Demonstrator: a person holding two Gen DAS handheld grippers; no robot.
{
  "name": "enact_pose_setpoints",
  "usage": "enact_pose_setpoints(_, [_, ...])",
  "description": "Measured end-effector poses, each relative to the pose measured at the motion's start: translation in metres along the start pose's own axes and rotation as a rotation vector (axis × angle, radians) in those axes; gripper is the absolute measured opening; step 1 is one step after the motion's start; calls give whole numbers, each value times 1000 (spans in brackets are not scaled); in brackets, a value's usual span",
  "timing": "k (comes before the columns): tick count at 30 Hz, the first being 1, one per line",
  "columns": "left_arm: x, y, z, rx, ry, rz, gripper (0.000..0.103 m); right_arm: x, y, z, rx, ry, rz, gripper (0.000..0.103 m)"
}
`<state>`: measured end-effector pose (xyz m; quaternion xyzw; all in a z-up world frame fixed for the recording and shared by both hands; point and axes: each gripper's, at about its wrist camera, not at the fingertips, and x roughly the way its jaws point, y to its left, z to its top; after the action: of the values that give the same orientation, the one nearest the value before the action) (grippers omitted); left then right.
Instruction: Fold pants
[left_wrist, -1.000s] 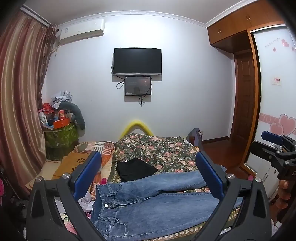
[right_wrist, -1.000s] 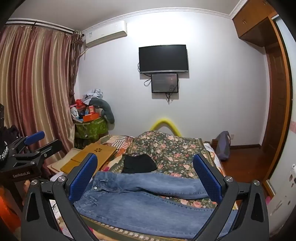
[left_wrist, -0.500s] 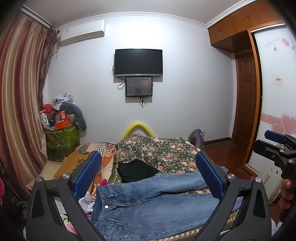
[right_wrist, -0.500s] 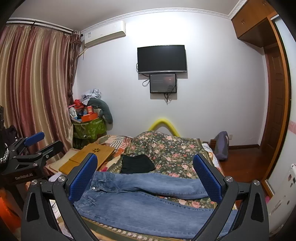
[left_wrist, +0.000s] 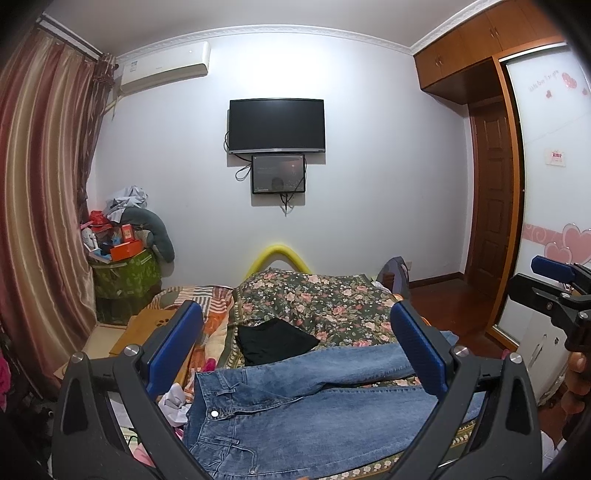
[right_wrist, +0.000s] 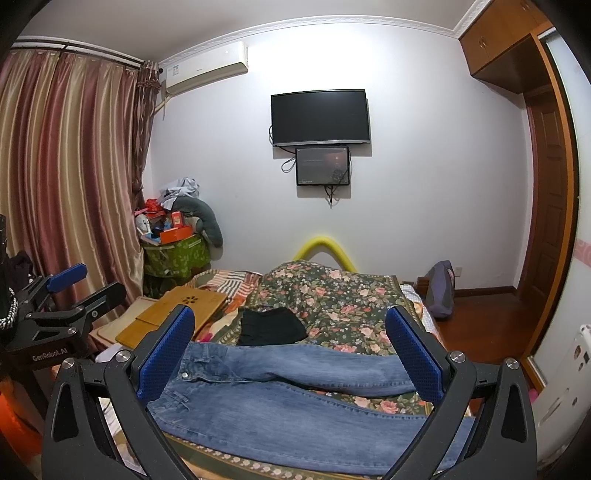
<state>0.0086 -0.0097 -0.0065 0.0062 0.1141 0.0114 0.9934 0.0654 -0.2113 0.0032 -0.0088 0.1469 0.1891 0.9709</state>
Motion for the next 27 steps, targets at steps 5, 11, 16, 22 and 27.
enact_pose_setpoints(5, [1, 1, -1, -4, 0, -6, 103, -3, 1, 0, 2, -5, -3, 103])
enact_pose_setpoints(11, [1, 2, -1, -8, 2, -10, 103, -2, 1, 0, 0, -5, -12, 103])
enact_pose_setpoints(16, [2, 1, 0, -10, 2, -12, 103, -2, 1, -2, 0, -6, -12, 103])
enact_pose_setpoints(22, [3, 2, 0, -16, 0, -14, 103, -2, 1, -3, -1, -5, -12, 103])
enact_pose_setpoints(27, [2, 4, 1, -21, 3, -20, 103, -3, 0, -4, 0, -5, -8, 103])
